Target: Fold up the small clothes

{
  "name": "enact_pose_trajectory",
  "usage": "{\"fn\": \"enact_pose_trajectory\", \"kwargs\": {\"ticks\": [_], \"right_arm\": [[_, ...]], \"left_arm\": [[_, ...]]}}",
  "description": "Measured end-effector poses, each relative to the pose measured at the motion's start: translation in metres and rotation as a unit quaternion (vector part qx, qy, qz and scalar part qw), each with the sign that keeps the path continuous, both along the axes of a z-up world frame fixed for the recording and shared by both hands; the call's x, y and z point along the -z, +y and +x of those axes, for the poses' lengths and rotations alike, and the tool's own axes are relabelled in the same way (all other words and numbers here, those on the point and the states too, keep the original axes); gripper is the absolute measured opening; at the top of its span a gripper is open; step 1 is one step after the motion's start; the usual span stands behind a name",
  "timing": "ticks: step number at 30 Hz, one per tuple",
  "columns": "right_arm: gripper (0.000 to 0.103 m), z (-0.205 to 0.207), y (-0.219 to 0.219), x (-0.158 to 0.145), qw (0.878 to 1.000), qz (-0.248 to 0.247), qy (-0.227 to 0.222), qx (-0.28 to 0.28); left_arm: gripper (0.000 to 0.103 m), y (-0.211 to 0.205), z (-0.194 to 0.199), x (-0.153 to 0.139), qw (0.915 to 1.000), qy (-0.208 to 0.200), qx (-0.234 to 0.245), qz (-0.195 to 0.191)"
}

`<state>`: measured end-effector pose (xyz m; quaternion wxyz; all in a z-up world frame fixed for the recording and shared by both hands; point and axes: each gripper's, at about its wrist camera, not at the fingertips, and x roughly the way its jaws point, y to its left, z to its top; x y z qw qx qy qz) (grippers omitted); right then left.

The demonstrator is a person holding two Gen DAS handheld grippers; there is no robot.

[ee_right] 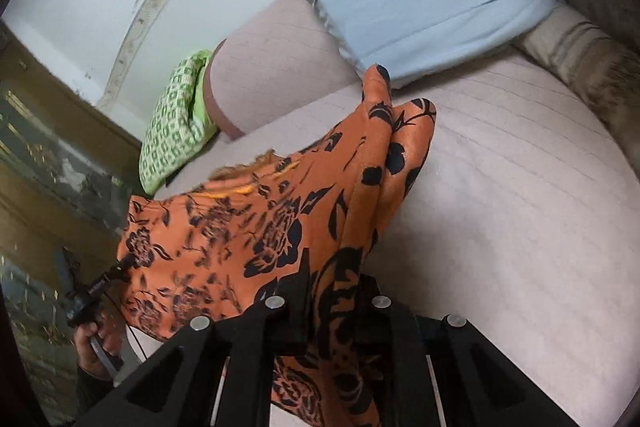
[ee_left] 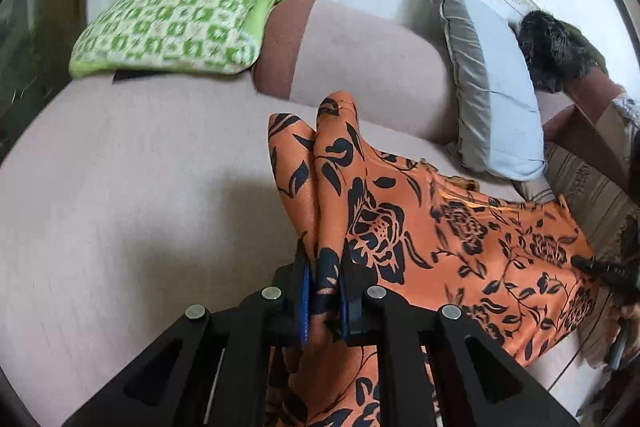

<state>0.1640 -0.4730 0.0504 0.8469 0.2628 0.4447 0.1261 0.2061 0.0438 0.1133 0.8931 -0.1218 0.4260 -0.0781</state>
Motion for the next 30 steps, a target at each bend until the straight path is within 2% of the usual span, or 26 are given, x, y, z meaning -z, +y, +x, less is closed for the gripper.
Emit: {"fn": "enact_pose_trajectory", "kwargs": {"ticks": [2, 3, 4, 5, 6, 7, 8, 9, 10, 11, 13, 14, 16, 18, 20, 21, 22, 23, 24, 25, 26, 28, 30], "right_arm": [[0.018, -0.023, 0.001, 0.032, 1.000, -0.005, 0.013, -0.005], [0.022, -0.031, 0.000, 0.070, 0.998, 0.000, 0.057, -0.002], [0.031, -0.035, -0.003, 0.101, 0.994, -0.004, 0.109, 0.009], [0.033, -0.040, -0.007, 0.117, 0.990, -0.012, 0.137, 0.022], [0.032, -0.053, -0.016, 0.120, 0.992, 0.020, 0.112, 0.047], [0.034, -0.062, -0.019, 0.111, 0.993, 0.027, 0.095, 0.061], [0.035, -0.069, -0.021, 0.101, 0.994, 0.019, 0.080, 0.067], [0.039, -0.075, -0.023, 0.089, 0.996, 0.006, 0.064, 0.068], [0.051, -0.079, -0.024, 0.080, 0.996, -0.005, 0.056, 0.070], [0.056, -0.081, -0.025, 0.071, 0.996, -0.016, 0.050, 0.076], [0.056, -0.079, -0.023, 0.051, 0.997, -0.010, 0.025, 0.073], [0.056, -0.074, -0.019, 0.044, 0.998, 0.005, 0.014, 0.066], [0.059, -0.057, -0.007, 0.046, 0.997, 0.074, 0.006, 0.037], [0.065, -0.046, 0.001, 0.068, 0.993, 0.114, 0.032, 0.017], [0.062, -0.041, -0.005, 0.108, 0.991, 0.063, 0.102, 0.052], [0.041, -0.049, -0.021, 0.124, 0.986, 0.093, 0.106, 0.094], [0.033, -0.054, -0.029, 0.124, 0.981, 0.121, 0.103, 0.115], [0.033, -0.058, -0.034, 0.117, 0.979, 0.127, 0.098, 0.127], [0.038, -0.059, -0.035, 0.109, 0.981, 0.112, 0.094, 0.124], [0.055, -0.055, -0.031, 0.095, 0.987, 0.091, 0.081, 0.102], [0.066, -0.052, -0.028, 0.086, 0.990, 0.083, 0.068, 0.095], [0.070, -0.044, -0.032, 0.074, 0.992, 0.076, 0.043, 0.095], [0.070, -0.031, -0.033, 0.075, 0.992, 0.061, 0.041, 0.103]], "left_arm": [[0.021, -0.008, -0.007, 0.037, 0.9999, 0.013, -0.001, 0.011], [0.027, -0.009, -0.012, 0.066, 0.9988, 0.042, -0.003, 0.024], [0.033, -0.008, -0.013, 0.090, 0.9967, 0.071, -0.013, 0.037], [0.034, -0.004, -0.013, 0.115, 0.9919, 0.113, -0.028, 0.052], [0.037, 0.005, -0.015, 0.131, 0.9874, 0.147, -0.041, 0.040], [0.037, 0.017, -0.024, 0.125, 0.9896, 0.129, -0.063, -0.002], [0.043, 0.022, -0.030, 0.117, 0.9899, 0.117, -0.079, -0.010], [0.047, 0.026, -0.038, 0.101, 0.9904, 0.096, -0.099, 0.002], [0.053, 0.025, -0.042, 0.086, 0.9917, 0.074, -0.104, 0.018], [0.054, 0.022, -0.047, 0.072, 0.9934, 0.053, -0.097, 0.029], [0.057, 0.007, -0.056, 0.047, 0.9975, 0.011, -0.065, 0.025], [0.064, 0.000, -0.059, 0.041, 0.9984, 0.002, -0.051, 0.023], [0.070, -0.028, -0.063, 0.041, 0.9994, -0.015, -0.001, 0.030], [0.070, -0.048, -0.057, 0.060, 0.9984, 0.000, 0.033, 0.047], [0.070, -0.057, -0.048, 0.096, 0.9946, 0.059, 0.028, 0.081], [0.069, -0.055, -0.044, 0.122, 0.9887, 0.103, 0.011, 0.108], [0.074, -0.051, -0.047, 0.127, 0.9878, 0.096, -0.002, 0.122], [0.073, -0.048, -0.049, 0.125, 0.9897, 0.094, -0.005, 0.108], [0.073, -0.044, -0.049, 0.118, 0.9906, 0.103, -0.018, 0.088], [0.073, -0.043, -0.049, 0.112, 0.9915, 0.101, -0.028, 0.076], [0.073, -0.045, -0.050, 0.099, 0.9938, 0.085, -0.032, 0.064], [0.073, -0.056, -0.051, 0.082, 0.9965, 0.058, -0.021, 0.056], [0.076, -0.078, -0.053, 0.071, 0.9985, 0.042, 0.007, 0.033]]}}
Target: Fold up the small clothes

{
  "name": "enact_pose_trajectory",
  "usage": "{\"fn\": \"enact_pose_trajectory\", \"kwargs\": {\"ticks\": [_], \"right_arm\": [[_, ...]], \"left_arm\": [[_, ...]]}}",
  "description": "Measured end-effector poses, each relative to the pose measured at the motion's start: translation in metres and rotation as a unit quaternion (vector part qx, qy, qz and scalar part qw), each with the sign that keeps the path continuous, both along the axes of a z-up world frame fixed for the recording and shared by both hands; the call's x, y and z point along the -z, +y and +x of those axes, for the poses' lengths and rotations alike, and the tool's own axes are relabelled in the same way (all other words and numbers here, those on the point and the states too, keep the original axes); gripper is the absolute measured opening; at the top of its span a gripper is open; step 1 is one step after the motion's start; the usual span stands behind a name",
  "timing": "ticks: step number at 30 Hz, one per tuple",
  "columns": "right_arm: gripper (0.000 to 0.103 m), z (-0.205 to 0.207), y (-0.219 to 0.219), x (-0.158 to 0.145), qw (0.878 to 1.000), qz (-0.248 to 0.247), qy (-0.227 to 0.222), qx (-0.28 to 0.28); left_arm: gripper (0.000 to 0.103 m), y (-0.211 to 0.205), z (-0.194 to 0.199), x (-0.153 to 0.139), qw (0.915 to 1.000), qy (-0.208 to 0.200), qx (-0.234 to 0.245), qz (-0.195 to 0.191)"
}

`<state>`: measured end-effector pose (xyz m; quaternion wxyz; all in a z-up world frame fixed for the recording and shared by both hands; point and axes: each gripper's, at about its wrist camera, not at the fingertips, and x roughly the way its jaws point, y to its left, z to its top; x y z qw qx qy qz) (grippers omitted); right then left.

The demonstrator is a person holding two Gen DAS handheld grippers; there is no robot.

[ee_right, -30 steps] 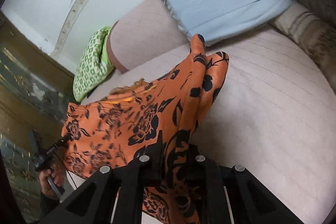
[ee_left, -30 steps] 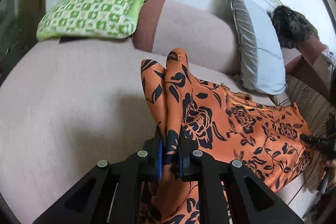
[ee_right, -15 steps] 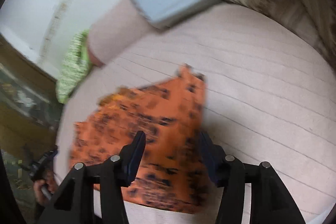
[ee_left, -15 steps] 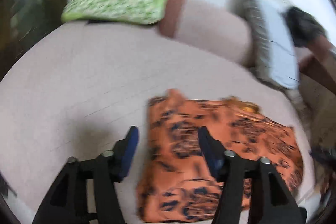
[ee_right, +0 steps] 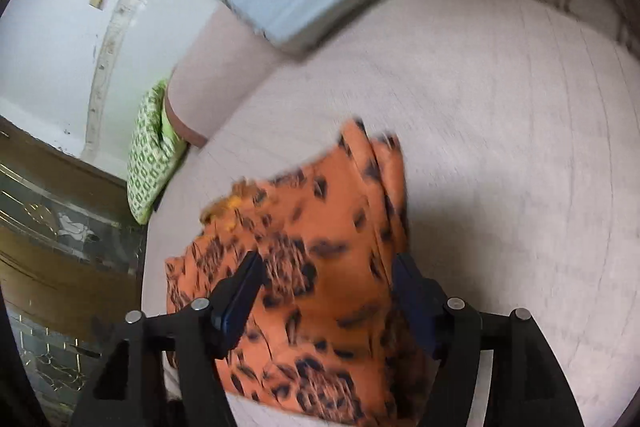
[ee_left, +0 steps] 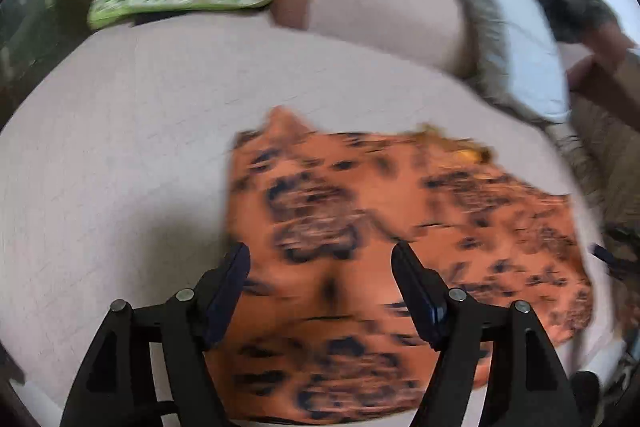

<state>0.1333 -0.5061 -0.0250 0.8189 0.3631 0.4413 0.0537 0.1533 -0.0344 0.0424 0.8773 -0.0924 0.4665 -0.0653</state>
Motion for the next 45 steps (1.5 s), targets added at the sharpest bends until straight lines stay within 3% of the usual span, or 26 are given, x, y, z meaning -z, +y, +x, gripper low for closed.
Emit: {"fn": "enact_pose_trajectory", "kwargs": {"ticks": [3, 5, 6, 7, 10, 12, 13, 15, 16, 17, 18, 22, 27, 31, 32, 33, 34, 37, 39, 41, 45], "right_arm": [[0.070, 0.038, -0.003, 0.035, 0.998, -0.010, 0.053, -0.008], [0.068, 0.043, -0.009, 0.046, 0.998, 0.004, 0.067, -0.010], [0.035, 0.046, -0.006, 0.039, 0.999, -0.007, 0.052, -0.016], [0.010, 0.046, -0.004, 0.030, 0.999, -0.006, 0.040, -0.019], [0.010, 0.048, 0.015, 0.005, 0.997, -0.072, 0.020, -0.034], [0.014, 0.049, 0.012, 0.019, 0.992, -0.111, 0.059, -0.027], [0.028, 0.052, 0.014, 0.036, 0.988, -0.118, 0.092, -0.024], [0.032, 0.040, 0.005, 0.036, 0.995, -0.068, 0.075, 0.021], [0.057, 0.034, 0.003, 0.031, 0.995, -0.060, 0.073, 0.030], [0.072, 0.027, 0.004, 0.024, 0.995, -0.065, 0.067, 0.035], [0.076, 0.015, 0.009, 0.012, 0.994, -0.087, 0.055, 0.039], [0.076, -0.021, 0.020, -0.002, 0.994, -0.091, 0.059, 0.021], [0.076, -0.068, 0.029, 0.022, 0.993, -0.061, 0.101, 0.015], [0.075, -0.084, 0.036, 0.030, 0.994, -0.051, 0.094, 0.008], [0.069, -0.082, 0.040, 0.029, 0.995, -0.036, 0.090, -0.008], [0.038, -0.082, 0.040, 0.025, 0.995, -0.037, 0.090, -0.018], [0.025, -0.080, 0.045, 0.020, 0.994, -0.056, 0.091, -0.025], [0.016, -0.085, 0.045, 0.011, 0.992, -0.091, 0.087, -0.012], [0.015, -0.088, 0.040, 0.030, 0.985, -0.118, 0.125, 0.003], [0.015, -0.090, 0.042, 0.034, 0.984, -0.124, 0.126, 0.006], [0.021, -0.089, 0.047, 0.011, 0.986, -0.126, 0.107, 0.003]], "left_arm": [[0.077, -0.031, -0.002, 0.001, 0.9990, -0.014, 0.040, -0.013], [0.078, -0.047, 0.004, 0.014, 0.9983, -0.011, 0.057, 0.002], [0.078, -0.055, 0.006, 0.025, 0.9982, 0.003, 0.056, 0.020], [0.078, -0.058, 0.007, 0.035, 0.9981, 0.018, 0.054, 0.026], [0.078, -0.061, 0.007, 0.042, 0.9984, 0.001, 0.045, 0.035], [0.078, -0.063, 0.010, 0.045, 0.9983, 0.006, 0.042, 0.039], [0.079, -0.062, 0.012, 0.046, 0.9983, 0.006, 0.042, 0.039], [0.079, -0.062, 0.012, 0.046, 0.9982, 0.005, 0.046, 0.040], [0.079, -0.061, 0.011, 0.046, 0.9981, 0.001, 0.048, 0.039], [0.079, -0.059, 0.010, 0.051, 0.9981, 0.000, 0.047, 0.039], [0.079, -0.057, 0.009, 0.051, 0.9984, 0.000, 0.043, 0.037], [0.081, -0.055, 0.002, 0.050, 0.9990, -0.001, 0.035, 0.029], [0.082, -0.047, -0.003, 0.046, 0.9997, 0.003, 0.024, 0.009], [0.082, -0.044, -0.004, 0.046, 0.9998, 0.003, 0.020, 0.001], [0.082, -0.044, -0.003, 0.046, 0.9998, 0.003, 0.019, 0.001], [0.082, -0.045, -0.004, 0.046, 0.9998, 0.002, 0.019, 0.002], [0.082, -0.045, -0.004, 0.046, 0.9998, 0.002, 0.020, 0.004], [0.083, -0.048, -0.004, 0.047, 0.9996, -0.001, 0.024, 0.015], [0.083, -0.049, -0.004, 0.048, 0.9993, -0.002, 0.029, 0.022], [0.083, -0.051, -0.005, 0.048, 0.9990, -0.003, 0.033, 0.030], [0.083, -0.053, -0.005, 0.049, 0.9986, -0.004, 0.036, 0.039]]}}
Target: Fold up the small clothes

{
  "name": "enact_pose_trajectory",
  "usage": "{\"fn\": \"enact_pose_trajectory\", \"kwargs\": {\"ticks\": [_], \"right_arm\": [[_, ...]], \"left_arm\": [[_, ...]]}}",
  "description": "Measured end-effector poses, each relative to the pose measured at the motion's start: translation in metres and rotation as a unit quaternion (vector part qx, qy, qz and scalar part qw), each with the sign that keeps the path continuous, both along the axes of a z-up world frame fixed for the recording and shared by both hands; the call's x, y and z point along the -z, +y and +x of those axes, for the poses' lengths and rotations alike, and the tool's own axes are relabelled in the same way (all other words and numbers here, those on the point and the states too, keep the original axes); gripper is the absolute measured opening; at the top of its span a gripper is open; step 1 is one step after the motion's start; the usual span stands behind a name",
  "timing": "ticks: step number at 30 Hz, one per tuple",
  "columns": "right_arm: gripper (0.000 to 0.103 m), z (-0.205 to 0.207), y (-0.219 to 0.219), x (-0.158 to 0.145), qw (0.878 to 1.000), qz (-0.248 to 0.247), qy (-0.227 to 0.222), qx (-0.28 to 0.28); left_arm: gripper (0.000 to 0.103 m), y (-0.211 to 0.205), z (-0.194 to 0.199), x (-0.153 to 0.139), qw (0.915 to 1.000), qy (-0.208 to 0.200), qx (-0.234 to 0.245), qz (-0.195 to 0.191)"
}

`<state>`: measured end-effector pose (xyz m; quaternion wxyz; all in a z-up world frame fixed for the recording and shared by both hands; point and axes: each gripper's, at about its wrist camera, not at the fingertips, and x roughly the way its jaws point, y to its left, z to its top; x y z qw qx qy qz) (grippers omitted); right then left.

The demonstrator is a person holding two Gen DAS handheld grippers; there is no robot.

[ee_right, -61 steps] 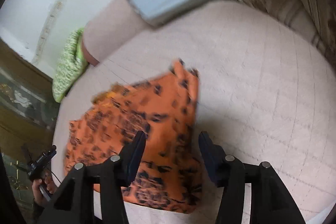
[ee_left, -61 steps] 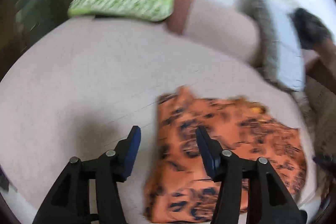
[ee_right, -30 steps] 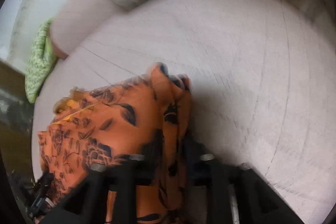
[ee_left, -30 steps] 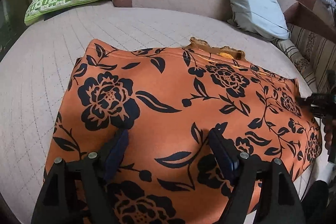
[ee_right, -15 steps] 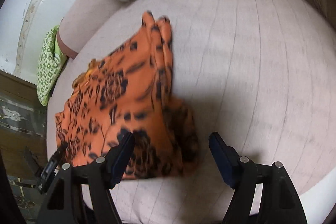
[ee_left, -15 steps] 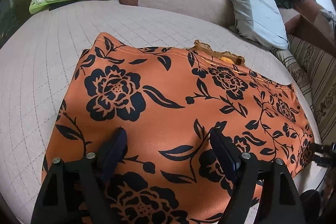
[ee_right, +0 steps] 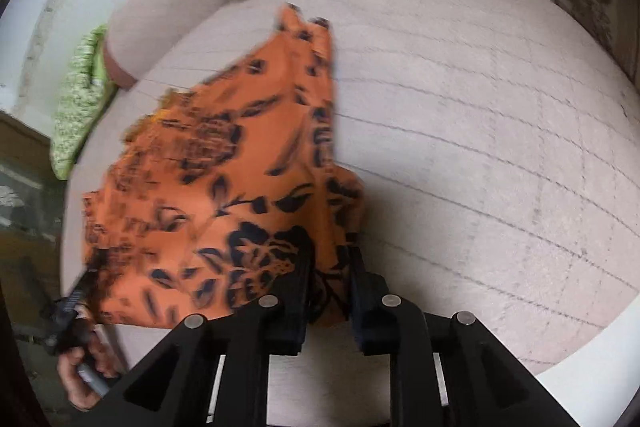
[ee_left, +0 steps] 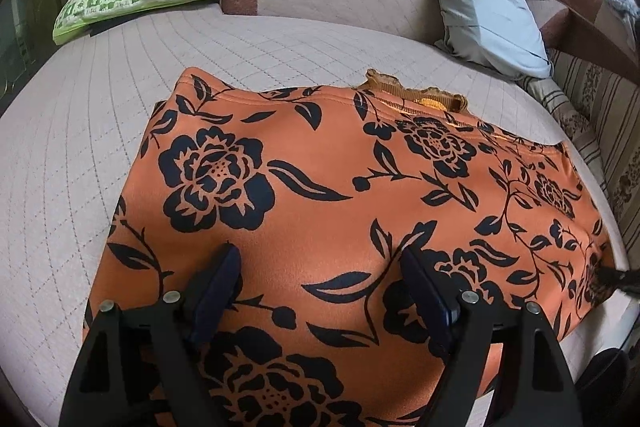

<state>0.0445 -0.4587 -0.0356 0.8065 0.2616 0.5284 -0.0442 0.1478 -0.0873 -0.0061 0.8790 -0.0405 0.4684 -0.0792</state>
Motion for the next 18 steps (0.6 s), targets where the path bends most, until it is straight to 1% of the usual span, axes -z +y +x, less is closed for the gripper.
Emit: {"fn": "enact_pose_trajectory", "kwargs": {"ticks": [3, 6, 7, 8, 9, 10, 11, 12, 14, 15, 16, 18], "right_arm": [[0.021, -0.002, -0.001, -0.022, 0.999, -0.042, -0.018, 0.028], [0.021, 0.005, 0.004, -0.047, 0.996, -0.069, -0.052, 0.015], [0.021, 0.012, 0.013, -0.057, 0.995, -0.071, -0.072, -0.004], [0.022, 0.018, 0.020, -0.059, 0.994, -0.065, -0.082, -0.018], [0.034, 0.028, 0.032, -0.060, 0.994, -0.052, -0.091, -0.044], [0.054, 0.034, 0.042, -0.059, 0.993, -0.052, -0.091, -0.059], [0.064, 0.039, 0.055, -0.055, 0.991, -0.061, -0.094, -0.079], [0.068, 0.042, 0.068, -0.052, 0.988, -0.072, -0.098, -0.100], [0.068, 0.040, 0.081, -0.040, 0.983, -0.079, -0.098, -0.132], [0.068, 0.037, 0.085, -0.031, 0.983, -0.079, -0.094, -0.138], [0.068, 0.037, 0.089, -0.020, 0.983, -0.072, -0.090, -0.144], [0.068, 0.035, 0.092, -0.001, 0.985, -0.051, -0.083, -0.141]], "left_arm": [[0.083, 0.001, 0.001, -0.001, 1.0000, 0.002, -0.003, -0.008], [0.083, 0.003, 0.002, -0.002, 0.9998, 0.005, -0.006, -0.018], [0.083, 0.006, 0.001, -0.004, 0.9996, 0.006, -0.008, -0.027], [0.083, 0.011, -0.001, -0.009, 0.9988, 0.002, -0.014, -0.048], [0.083, 0.023, -0.007, -0.018, 0.9959, -0.014, -0.021, -0.086], [0.083, 0.039, -0.015, -0.030, 0.9915, -0.036, -0.031, -0.121], [0.083, 0.051, -0.020, -0.037, 0.9890, -0.048, -0.040, -0.134], [0.083, 0.069, -0.028, -0.045, 0.9856, -0.058, -0.058, -0.148], [0.083, 0.101, -0.040, -0.048, 0.9807, -0.045, -0.085, -0.170], [0.083, 0.119, -0.047, -0.043, 0.9770, -0.030, -0.105, -0.183], [0.083, 0.134, -0.054, -0.036, 0.9731, -0.014, -0.122, -0.195], [0.083, 0.148, -0.061, -0.023, 0.9692, 0.017, -0.143, -0.200]]}}
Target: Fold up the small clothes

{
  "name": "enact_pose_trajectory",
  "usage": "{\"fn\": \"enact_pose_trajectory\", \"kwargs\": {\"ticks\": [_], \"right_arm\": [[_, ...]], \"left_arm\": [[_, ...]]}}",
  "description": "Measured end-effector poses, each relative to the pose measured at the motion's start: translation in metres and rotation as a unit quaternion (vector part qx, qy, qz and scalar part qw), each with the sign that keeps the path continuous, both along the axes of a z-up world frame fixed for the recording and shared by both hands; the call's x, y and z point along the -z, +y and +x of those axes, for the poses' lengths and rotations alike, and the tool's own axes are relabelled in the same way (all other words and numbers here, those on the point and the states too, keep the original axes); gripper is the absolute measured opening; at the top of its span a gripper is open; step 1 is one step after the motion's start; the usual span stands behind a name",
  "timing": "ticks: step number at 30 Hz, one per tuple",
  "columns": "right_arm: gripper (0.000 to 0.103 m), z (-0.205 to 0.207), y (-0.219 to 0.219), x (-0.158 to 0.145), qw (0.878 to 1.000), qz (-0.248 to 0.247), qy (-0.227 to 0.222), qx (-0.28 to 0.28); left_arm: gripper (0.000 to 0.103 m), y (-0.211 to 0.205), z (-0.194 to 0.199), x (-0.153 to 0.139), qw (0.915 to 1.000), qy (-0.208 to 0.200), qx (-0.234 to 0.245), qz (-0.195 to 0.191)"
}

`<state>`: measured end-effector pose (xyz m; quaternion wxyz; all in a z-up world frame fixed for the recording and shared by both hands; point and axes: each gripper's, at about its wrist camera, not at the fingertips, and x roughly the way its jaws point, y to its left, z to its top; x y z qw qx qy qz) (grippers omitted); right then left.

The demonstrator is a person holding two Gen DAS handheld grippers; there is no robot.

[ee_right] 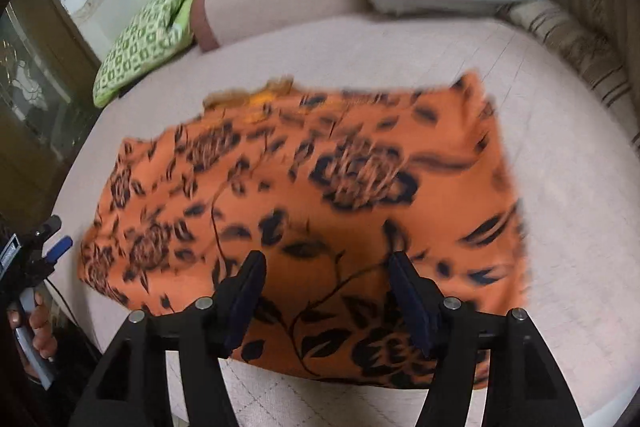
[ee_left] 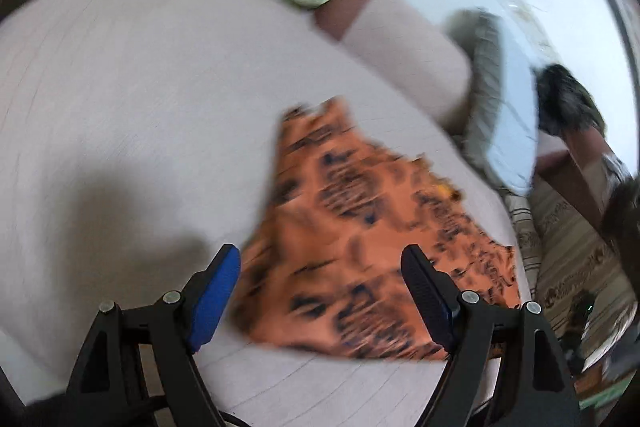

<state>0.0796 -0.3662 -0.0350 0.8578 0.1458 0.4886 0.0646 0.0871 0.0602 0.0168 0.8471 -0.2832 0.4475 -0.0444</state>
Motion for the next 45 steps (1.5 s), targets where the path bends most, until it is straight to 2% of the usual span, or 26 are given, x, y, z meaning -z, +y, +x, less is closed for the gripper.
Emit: {"fn": "enact_pose_trajectory", "kwargs": {"ticks": [6, 7, 8, 10, 13, 14, 15, 16, 18, 19, 20, 22, 23, 24, 26, 30, 34, 35, 36, 37, 38, 40, 41, 42, 43, 45], "right_arm": [[0.069, -0.023, -0.013, 0.019, 0.997, 0.053, -0.052, 0.004], [0.069, -0.024, -0.015, 0.020, 0.997, 0.059, -0.054, 0.004], [0.069, -0.025, -0.018, 0.019, 0.996, 0.066, -0.055, 0.004], [0.069, -0.026, -0.022, 0.018, 0.995, 0.077, -0.057, 0.003], [0.069, -0.027, -0.024, 0.017, 0.994, 0.086, -0.060, 0.002], [0.069, -0.027, -0.024, 0.018, 0.994, 0.087, -0.061, 0.002], [0.069, -0.027, -0.024, 0.018, 0.994, 0.086, -0.061, 0.000], [0.069, -0.026, -0.024, 0.018, 0.994, 0.086, -0.061, -0.002], [0.069, -0.024, -0.025, 0.020, 0.994, 0.089, -0.061, -0.004], [0.069, -0.024, -0.026, 0.020, 0.994, 0.094, -0.061, -0.003], [0.069, -0.023, -0.028, 0.021, 0.993, 0.099, -0.062, -0.004], [0.069, -0.022, -0.029, 0.022, 0.993, 0.104, -0.061, -0.003], [0.069, -0.021, -0.030, 0.022, 0.993, 0.106, -0.061, -0.002], [0.069, -0.021, -0.030, 0.022, 0.993, 0.106, -0.061, -0.001], [0.070, -0.021, -0.029, 0.021, 0.993, 0.105, -0.062, -0.003], [0.071, -0.020, -0.028, 0.021, 0.993, 0.103, -0.063, -0.006], [0.072, -0.020, -0.027, 0.021, 0.993, 0.103, -0.063, -0.007], [0.072, -0.020, -0.028, 0.021, 0.993, 0.103, -0.063, -0.007], [0.073, -0.019, -0.027, 0.021, 0.993, 0.103, -0.064, -0.008], [0.073, -0.018, -0.027, 0.021, 0.993, 0.103, -0.064, -0.009], [0.073, -0.018, -0.026, 0.021, 0.993, 0.103, -0.064, -0.010], [0.074, -0.017, -0.025, 0.021, 0.993, 0.101, -0.065, -0.011], [0.074, -0.017, -0.025, 0.022, 0.993, 0.100, -0.065, -0.013], [0.075, -0.016, -0.024, 0.022, 0.993, 0.099, -0.066, -0.014], [0.075, -0.015, -0.024, 0.022, 0.993, 0.099, -0.066, -0.015], [0.075, -0.015, -0.024, 0.023, 0.993, 0.099, -0.065, -0.017]], "left_arm": [[0.082, -0.011, 0.004, 0.027, 0.9982, 0.055, 0.019, -0.012], [0.062, -0.014, 0.004, 0.025, 0.9986, 0.051, 0.017, 0.001], [0.013, -0.019, 0.007, 0.022, 0.9981, 0.051, 0.027, 0.023], [0.012, -0.023, 0.009, 0.020, 0.9972, 0.061, 0.027, 0.033], [0.011, -0.034, -0.008, -0.010, 0.9971, 0.004, 0.011, 0.076], [0.011, -0.035, -0.012, -0.009, 0.9970, 0.003, 0.003, 0.078], [0.012, -0.034, -0.010, 0.009, 0.9967, 0.039, -0.003, 0.071], [0.013, -0.031, -0.005, 0.037, 0.9937, 0.096, -0.003, 0.057], [0.017, -0.023, -0.006, 0.035, 0.9962, 0.076, -0.009, 0.041], [0.028, -0.022, -0.003, 0.025, 0.9962, 0.076, -0.010, 0.040], [0.055, -0.023, 0.000, 0.017, 0.9958, 0.075, -0.015, 0.050], [0.078, -0.026, 0.008, -0.004, 0.9956, 0.041, -0.014, 0.082], [0.080, -0.027, 0.013, -0.011, 0.9954, 0.025, -0.007, 0.093], [0.080, -0.030, 0.027, -0.020, 0.9938, 0.005, 0.008, 0.111], [0.080, -0.031, 0.053, -0.022, 0.9927, 0.005, 0.032, 0.117], [0.080, -0.032, 0.124, 0.002, 0.9903, 0.058, 0.078, 0.099], [0.080, -0.035, 0.163, 0.025, 0.9844, 0.085, 0.091, 0.124], [0.067, -0.038, 0.169, 0.031, 0.9831, 0.092, 0.098, 0.124], [0.042, -0.038, 0.171, 0.032, 0.9830, 0.085, 0.102, 0.127], [0.012, -0.036, 0.171, 0.027, 0.9842, 0.070, 0.105, 0.124], [0.011, -0.035, 0.166, 0.017, 0.9871, 0.042, 0.091, 0.125], [0.011, -0.043, 0.156, -0.001, 0.9855, -0.014, 0.088, 0.144], [0.012, -0.044, 0.154, 0.003, 0.9842, -0.016, 0.086, 0.153], [0.012, -0.040, 0.161, 0.020, 0.9846, 0.017, 0.084, 0.153], [0.018, -0.027, 0.167, 0.044, 0.9887, 0.062, 0.065, 0.120], [0.022, -0.007, 0.166, 0.047, 0.9960, 0.073, 0.029, 0.043]]}}
